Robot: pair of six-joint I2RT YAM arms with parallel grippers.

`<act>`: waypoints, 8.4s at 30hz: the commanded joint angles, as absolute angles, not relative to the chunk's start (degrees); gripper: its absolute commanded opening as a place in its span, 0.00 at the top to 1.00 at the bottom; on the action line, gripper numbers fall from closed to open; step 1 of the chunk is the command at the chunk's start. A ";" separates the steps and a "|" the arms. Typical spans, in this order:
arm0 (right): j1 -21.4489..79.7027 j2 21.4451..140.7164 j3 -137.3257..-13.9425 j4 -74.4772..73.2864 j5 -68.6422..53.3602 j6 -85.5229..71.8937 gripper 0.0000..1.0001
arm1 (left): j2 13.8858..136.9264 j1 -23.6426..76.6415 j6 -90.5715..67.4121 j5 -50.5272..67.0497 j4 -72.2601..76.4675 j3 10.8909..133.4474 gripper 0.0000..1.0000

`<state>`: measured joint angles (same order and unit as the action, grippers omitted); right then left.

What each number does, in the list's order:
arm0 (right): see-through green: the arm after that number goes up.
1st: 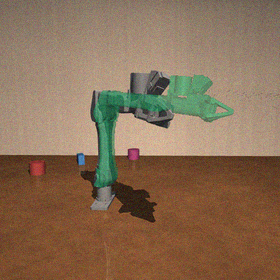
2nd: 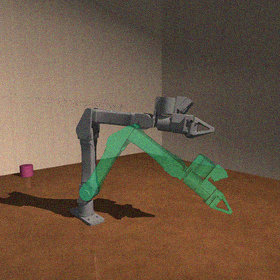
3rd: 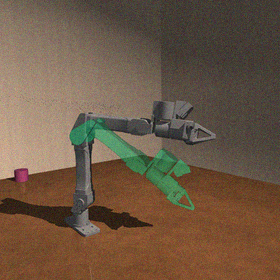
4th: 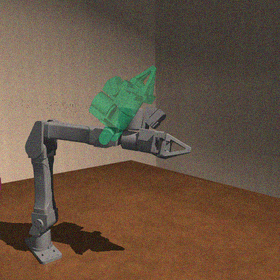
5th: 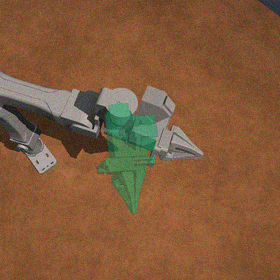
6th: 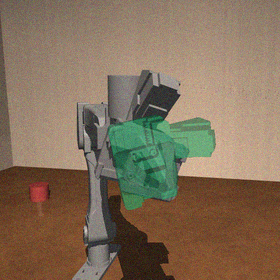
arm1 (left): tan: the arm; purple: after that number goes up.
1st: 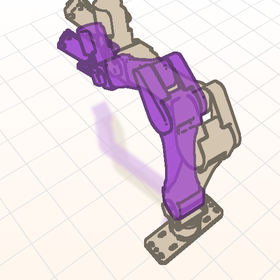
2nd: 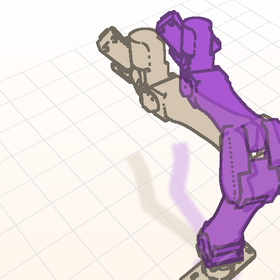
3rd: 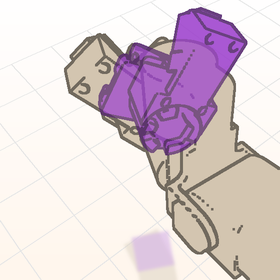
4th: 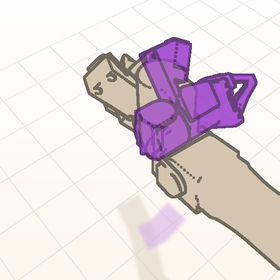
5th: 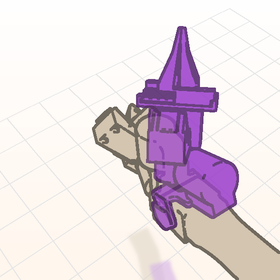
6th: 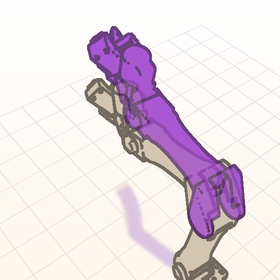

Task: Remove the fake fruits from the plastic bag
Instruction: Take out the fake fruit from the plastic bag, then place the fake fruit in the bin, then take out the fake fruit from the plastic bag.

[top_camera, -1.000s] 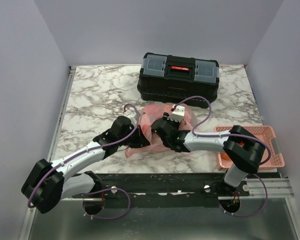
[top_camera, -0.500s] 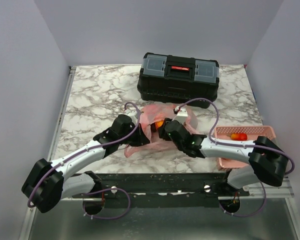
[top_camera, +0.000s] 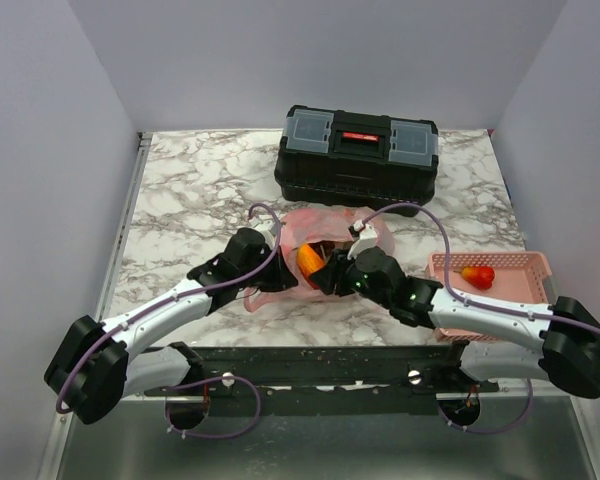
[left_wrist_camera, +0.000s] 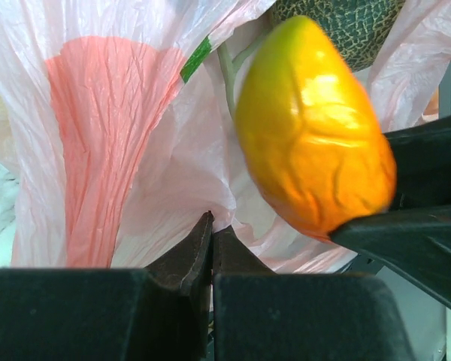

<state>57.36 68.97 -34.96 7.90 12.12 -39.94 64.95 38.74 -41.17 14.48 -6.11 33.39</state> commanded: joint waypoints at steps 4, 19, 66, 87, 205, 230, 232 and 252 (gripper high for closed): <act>57.39 63.31 -35.62 7.90 13.11 -36.65 0.99 | 64.47 38.98 -40.17 12.98 -6.80 35.62 1.00; 57.41 61.45 -45.05 2.93 29.48 -31.06 0.99 | 63.72 38.94 -40.69 13.64 -6.90 34.85 1.00; -20.07 59.19 -34.47 -29.83 32.68 -53.10 0.99 | 64.35 38.96 -39.57 15.45 -6.05 34.33 1.00; -21.44 59.25 -30.52 -23.37 30.19 -52.34 0.44 | 63.76 38.94 -39.02 15.21 -6.68 35.21 1.00; 58.71 87.64 -36.58 18.03 28.97 -24.37 0.99 | 64.78 40.17 -48.48 16.45 5.46 22.93 1.00; 58.78 74.41 -37.40 21.51 6.29 -25.00 0.99 | 64.63 41.05 -48.39 16.43 4.38 23.91 1.00; 58.77 74.10 -38.64 21.58 8.40 -24.93 0.99 | 65.08 41.09 -48.40 16.50 4.37 23.91 1.00; 58.71 65.23 -49.73 17.39 10.05 -30.21 0.99 | 65.43 41.15 -47.71 16.31 4.53 23.45 1.00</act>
<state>58.76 68.51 -45.98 18.72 10.00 -28.64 64.84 40.64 -48.69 17.19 4.56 22.76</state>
